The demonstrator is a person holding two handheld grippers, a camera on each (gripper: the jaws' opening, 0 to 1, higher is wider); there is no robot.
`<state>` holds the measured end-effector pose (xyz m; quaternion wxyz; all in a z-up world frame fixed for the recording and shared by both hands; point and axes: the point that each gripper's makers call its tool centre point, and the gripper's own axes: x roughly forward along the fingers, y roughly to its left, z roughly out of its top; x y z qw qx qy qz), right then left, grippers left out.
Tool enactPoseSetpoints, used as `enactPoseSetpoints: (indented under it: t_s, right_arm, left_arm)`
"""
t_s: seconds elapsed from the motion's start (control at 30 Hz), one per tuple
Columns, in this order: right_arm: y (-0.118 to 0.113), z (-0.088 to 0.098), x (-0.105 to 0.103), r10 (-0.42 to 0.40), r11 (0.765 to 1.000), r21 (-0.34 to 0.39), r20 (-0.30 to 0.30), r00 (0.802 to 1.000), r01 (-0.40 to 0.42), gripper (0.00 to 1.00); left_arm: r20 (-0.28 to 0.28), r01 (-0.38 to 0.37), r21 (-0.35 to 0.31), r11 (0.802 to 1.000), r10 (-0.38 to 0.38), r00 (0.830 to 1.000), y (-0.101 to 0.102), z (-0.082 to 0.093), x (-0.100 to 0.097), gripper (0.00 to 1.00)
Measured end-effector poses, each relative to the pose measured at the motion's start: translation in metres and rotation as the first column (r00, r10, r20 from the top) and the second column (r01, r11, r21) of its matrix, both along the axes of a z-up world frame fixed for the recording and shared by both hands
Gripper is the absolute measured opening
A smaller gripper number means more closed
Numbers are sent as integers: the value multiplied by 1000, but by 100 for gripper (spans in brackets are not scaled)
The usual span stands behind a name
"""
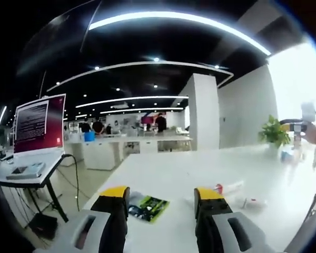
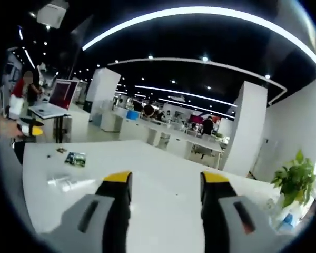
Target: Arrange the skincare products in the storage area until every visible bottle or jar stands upright without overlapping.
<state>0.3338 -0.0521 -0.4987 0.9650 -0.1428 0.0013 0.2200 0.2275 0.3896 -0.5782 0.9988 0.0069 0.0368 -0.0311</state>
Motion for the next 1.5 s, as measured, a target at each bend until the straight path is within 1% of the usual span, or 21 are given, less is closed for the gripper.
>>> enactPoseSetpoints:
  t_s: [0.13, 0.37, 0.43, 0.63, 0.8, 0.87, 1.03, 1.13, 1.27, 1.37, 1.5]
  right_arm:
    - [15, -16, 10, 34, 999, -12, -43, 999, -35, 54]
    - [33, -30, 22, 73, 997, -32, -92, 993, -76, 54]
    - [42, -36, 25, 101, 994, -37, -114, 988, -106, 54]
    - [53, -50, 37, 121, 989, -59, -164, 979, -132, 53]
    - [65, -59, 43, 141, 984, -76, -192, 971, -158, 53]
    - [69, -64, 48, 150, 983, -74, -218, 964, -169, 51]
    - [80, -77, 57, 160, 980, -71, -259, 952, -184, 52]
    - [87, -86, 61, 164, 978, -82, -281, 946, -194, 52]
    - [92, -91, 63, 166, 975, -92, -296, 940, -201, 52]
    - [97, -94, 66, 170, 974, -90, -310, 935, -207, 52]
    - [103, -104, 72, 161, 971, -110, -346, 924, -210, 52]
  left_arm:
    - [-2, 2, -3, 1000, -2, 1000, -1, -1, 0, 51]
    - [-9, 7, -11, 1000, -7, 1000, -2, -3, 2, 51]
    - [-13, 9, -14, 1000, -9, 1000, -3, -3, 3, 51]
    - [-18, 11, -17, 1000, -11, 1000, -3, -4, 4, 51]
    - [-27, 19, -13, 1000, -20, 999, -5, -7, 5, 51]
    - [-29, 22, -11, 1000, -23, 999, -6, -7, 6, 51]
    - [-32, 31, -8, 999, -31, 999, -9, -8, 6, 51]
    - [-39, 40, 8, 999, -40, 998, -12, -10, 6, 51]
    - [-36, 52, 29, 998, -51, 998, -15, -9, 5, 51]
    - [-30, 57, 24, 998, -56, 998, -15, -8, 5, 51]
    - [-22, 63, 7, 998, -63, 998, -16, -6, 4, 51]
